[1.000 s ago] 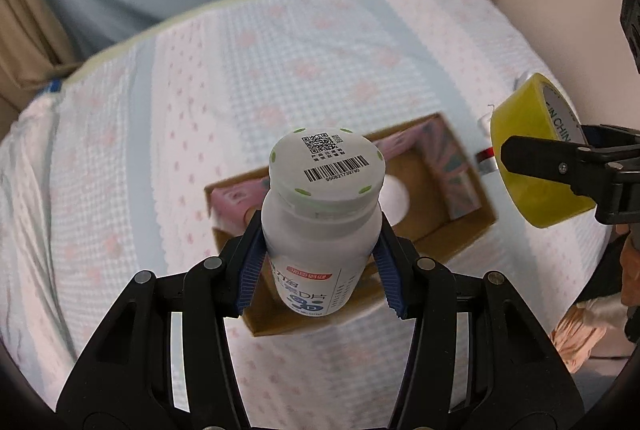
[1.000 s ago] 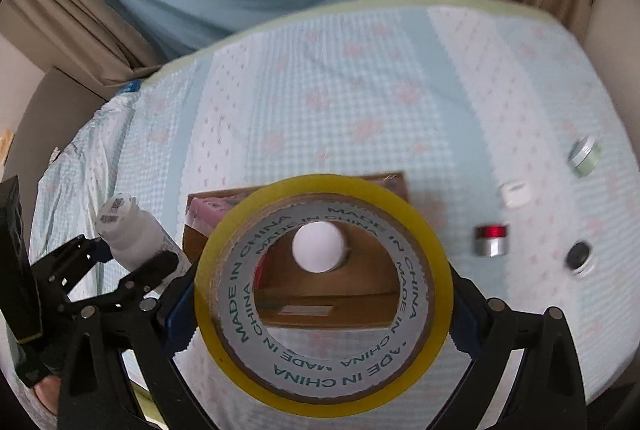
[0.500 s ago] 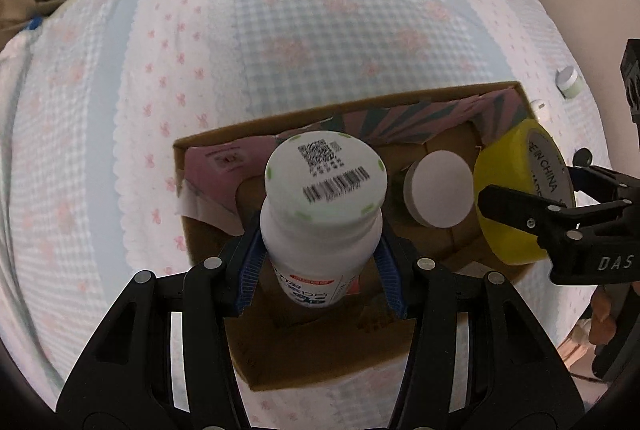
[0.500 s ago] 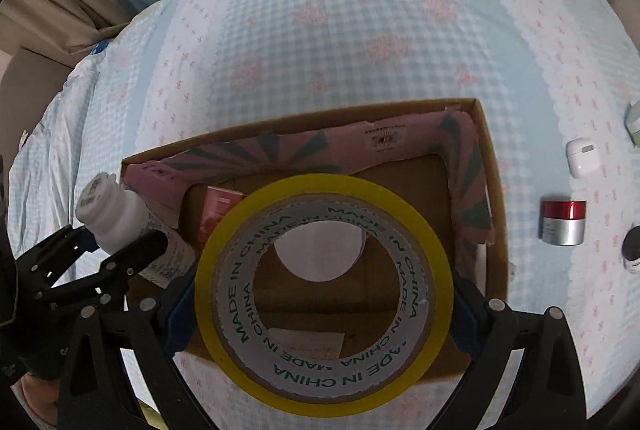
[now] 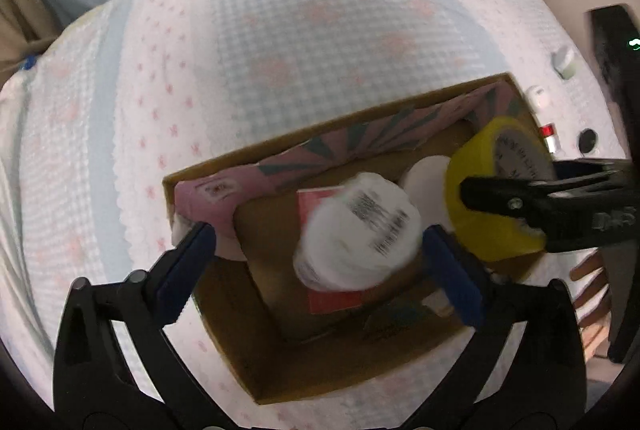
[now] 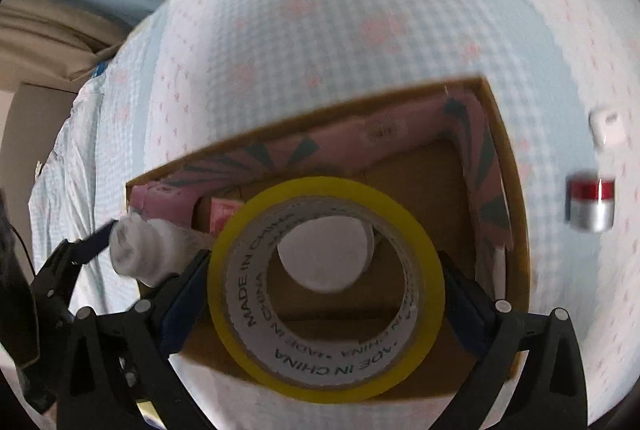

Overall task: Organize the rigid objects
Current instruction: 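Place the vitamin bottle and yellow tape into the cardboard box, open both tools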

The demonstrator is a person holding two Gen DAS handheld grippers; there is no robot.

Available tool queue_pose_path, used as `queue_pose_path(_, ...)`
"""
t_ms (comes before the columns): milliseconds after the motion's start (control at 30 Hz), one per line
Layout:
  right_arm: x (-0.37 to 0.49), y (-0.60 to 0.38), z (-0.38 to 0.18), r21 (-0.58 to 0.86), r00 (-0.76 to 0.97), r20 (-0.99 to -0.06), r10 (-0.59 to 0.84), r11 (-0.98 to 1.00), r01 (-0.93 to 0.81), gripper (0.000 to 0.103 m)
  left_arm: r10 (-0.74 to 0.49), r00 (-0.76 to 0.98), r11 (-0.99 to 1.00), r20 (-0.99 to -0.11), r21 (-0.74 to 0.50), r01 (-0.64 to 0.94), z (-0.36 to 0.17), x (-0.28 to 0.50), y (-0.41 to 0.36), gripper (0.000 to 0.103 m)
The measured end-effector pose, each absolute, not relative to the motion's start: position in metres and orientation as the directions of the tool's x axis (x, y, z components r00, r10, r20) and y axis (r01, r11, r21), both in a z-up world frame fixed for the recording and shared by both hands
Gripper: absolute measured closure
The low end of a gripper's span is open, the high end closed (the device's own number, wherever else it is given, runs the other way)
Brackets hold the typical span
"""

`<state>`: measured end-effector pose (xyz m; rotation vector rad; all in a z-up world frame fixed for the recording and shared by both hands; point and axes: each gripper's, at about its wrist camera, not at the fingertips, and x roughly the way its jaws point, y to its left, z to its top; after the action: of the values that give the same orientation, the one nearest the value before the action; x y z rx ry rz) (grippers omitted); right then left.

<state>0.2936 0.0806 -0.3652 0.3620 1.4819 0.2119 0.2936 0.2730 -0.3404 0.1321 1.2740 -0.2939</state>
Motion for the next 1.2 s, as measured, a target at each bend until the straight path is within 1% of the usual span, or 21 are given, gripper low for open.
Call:
queue_pose_path(67,0.29,0.079,-0.367,0.343,0.07,-0.938,0.339,0.936,0.079,0.0,-0.141,0.25,0.955,-0.958,-0.064,0.29,-0.339,0.291,0.271,0.0)
queue_pose_path(200,0.283,0.077,-0.363,0.308,0.103,-0.948,0.302,0.95,0.049,0.0,-0.143,0.239,0.958,-0.96,-0.074,0.275,-0.339,0.281,0.273,0.0)
queue_pose_path(333,0.281,0.089,-0.365,0.227,0.088,-0.969,0.23,0.973,-0.043,0.0,-0.161,0.239,0.96,-0.958,-0.096,0.262,-0.335,0.276,0.273,0.0)
queue_pose_path(400,0.279,0.094,-0.366,0.146,0.102,-0.983,0.154,0.985,-0.089,0.0,-0.16,0.242,0.96,-0.957,-0.094,0.263,-0.332,0.273,0.274,0.0)
queue_pose_path(500,0.276,0.09,-0.366,0.196,0.09,-0.975,0.202,0.978,-0.07,0.0,-0.161,0.248,0.959,-0.955,-0.092,0.267,-0.329,0.269,0.273,0.0)
queue_pose_path(667,0.268,0.085,-0.356,0.177,0.119,-0.976,0.182,0.983,-0.046,0.0,-0.162,0.268,0.96,-0.95,-0.089,0.264,-0.319,0.261,0.276,0.0)
queue_pose_path(733,0.264,0.081,-0.35,0.195,0.131,-0.972,0.197,0.98,-0.028,0.0,-0.163,0.276,0.961,-0.947,-0.09,0.261,-0.314,0.258,0.278,0.0)
queue_pose_path(1033,0.242,0.072,-0.304,0.164,0.209,-0.963,0.168,0.986,-0.039,0.0,-0.163,0.337,0.968,-0.927,-0.084,0.237,-0.279,0.231,0.282,0.0)
queue_pose_path(1200,0.221,0.069,-0.268,0.162,0.246,-0.955,0.168,0.986,-0.045,0.0,-0.154,0.385,0.97,-0.91,-0.066,0.233,-0.247,0.211,0.277,0.0)
